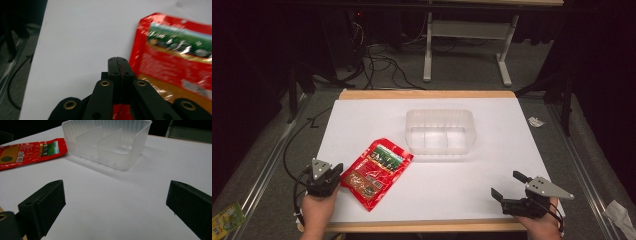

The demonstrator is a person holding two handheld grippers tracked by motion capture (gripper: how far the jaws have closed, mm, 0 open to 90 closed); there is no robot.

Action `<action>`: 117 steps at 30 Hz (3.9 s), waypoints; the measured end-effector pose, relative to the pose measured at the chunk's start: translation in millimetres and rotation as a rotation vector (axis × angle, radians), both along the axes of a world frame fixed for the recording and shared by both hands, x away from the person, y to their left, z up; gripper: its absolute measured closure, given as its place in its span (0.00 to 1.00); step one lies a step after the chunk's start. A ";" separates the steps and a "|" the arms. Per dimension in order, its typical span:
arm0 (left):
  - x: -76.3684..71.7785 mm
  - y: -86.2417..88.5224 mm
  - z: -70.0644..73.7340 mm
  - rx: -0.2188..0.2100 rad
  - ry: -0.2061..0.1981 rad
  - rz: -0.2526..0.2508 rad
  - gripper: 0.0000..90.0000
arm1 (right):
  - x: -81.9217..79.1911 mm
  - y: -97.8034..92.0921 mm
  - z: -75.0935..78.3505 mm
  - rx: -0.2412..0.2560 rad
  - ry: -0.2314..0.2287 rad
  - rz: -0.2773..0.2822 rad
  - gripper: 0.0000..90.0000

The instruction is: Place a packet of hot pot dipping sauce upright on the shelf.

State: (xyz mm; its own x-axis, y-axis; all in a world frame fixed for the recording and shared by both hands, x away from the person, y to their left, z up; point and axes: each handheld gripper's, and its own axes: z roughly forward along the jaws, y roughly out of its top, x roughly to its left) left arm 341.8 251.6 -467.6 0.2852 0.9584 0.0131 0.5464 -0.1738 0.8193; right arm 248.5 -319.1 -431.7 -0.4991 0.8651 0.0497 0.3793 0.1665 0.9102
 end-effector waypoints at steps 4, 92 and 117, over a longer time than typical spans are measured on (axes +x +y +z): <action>4.1 9.7 -10.9 0.002 0.076 0.018 1.00 | 0.3 2.5 -1.4 -0.007 0.007 0.015 0.03; 60.8 33.8 -16.4 -0.289 0.174 0.031 0.46 | 12.0 24.4 -11.0 -0.062 0.068 0.075 0.07; 54.8 31.9 -16.4 -0.286 0.140 -0.018 1.00 | 14.2 17.8 -16.6 -0.035 0.099 0.055 0.11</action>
State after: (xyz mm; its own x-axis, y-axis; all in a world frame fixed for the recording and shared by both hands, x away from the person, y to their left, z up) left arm 396.6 283.5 -484.0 0.2821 0.9122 -0.2973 0.6563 0.0425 0.7533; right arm 262.7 -301.4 -448.3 -0.5399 0.8387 0.0714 0.4563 0.2204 0.8621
